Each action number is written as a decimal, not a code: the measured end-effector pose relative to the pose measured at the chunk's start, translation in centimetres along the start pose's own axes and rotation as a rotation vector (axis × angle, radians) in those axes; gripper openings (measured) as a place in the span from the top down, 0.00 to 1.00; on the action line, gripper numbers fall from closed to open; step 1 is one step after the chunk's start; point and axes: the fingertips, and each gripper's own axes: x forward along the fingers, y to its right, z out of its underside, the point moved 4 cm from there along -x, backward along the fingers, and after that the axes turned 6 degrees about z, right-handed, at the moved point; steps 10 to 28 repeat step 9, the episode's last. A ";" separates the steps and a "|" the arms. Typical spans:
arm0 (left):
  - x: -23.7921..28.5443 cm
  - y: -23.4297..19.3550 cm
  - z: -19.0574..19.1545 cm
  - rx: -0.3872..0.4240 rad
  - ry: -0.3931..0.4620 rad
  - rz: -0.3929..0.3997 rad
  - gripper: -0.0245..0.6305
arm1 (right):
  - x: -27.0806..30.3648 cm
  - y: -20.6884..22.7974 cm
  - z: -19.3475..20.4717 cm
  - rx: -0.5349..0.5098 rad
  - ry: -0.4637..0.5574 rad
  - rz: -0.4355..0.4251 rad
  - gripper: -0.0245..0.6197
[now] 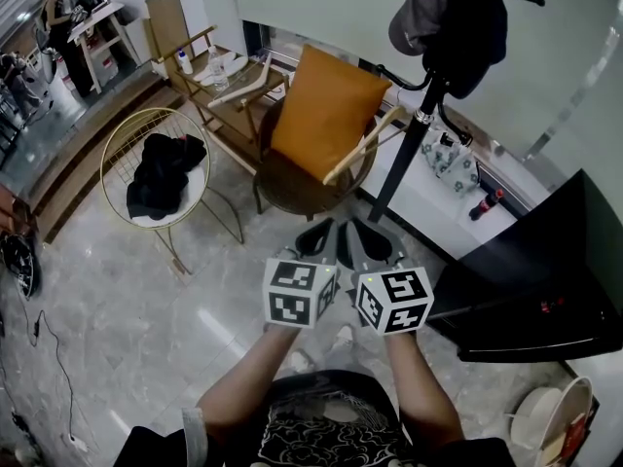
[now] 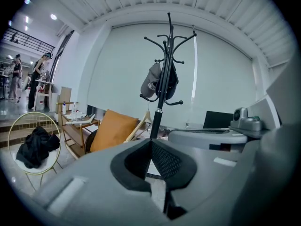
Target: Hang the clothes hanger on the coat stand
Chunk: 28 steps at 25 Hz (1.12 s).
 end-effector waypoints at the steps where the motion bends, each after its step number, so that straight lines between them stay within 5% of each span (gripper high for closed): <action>1: -0.1 0.0 0.0 0.003 0.001 -0.002 0.95 | -0.1 -0.1 0.0 0.000 0.000 0.000 0.96; 28: -1.0 -0.2 0.1 0.000 0.007 -0.005 0.95 | -0.5 -0.9 0.0 -0.003 0.005 -0.004 0.96</action>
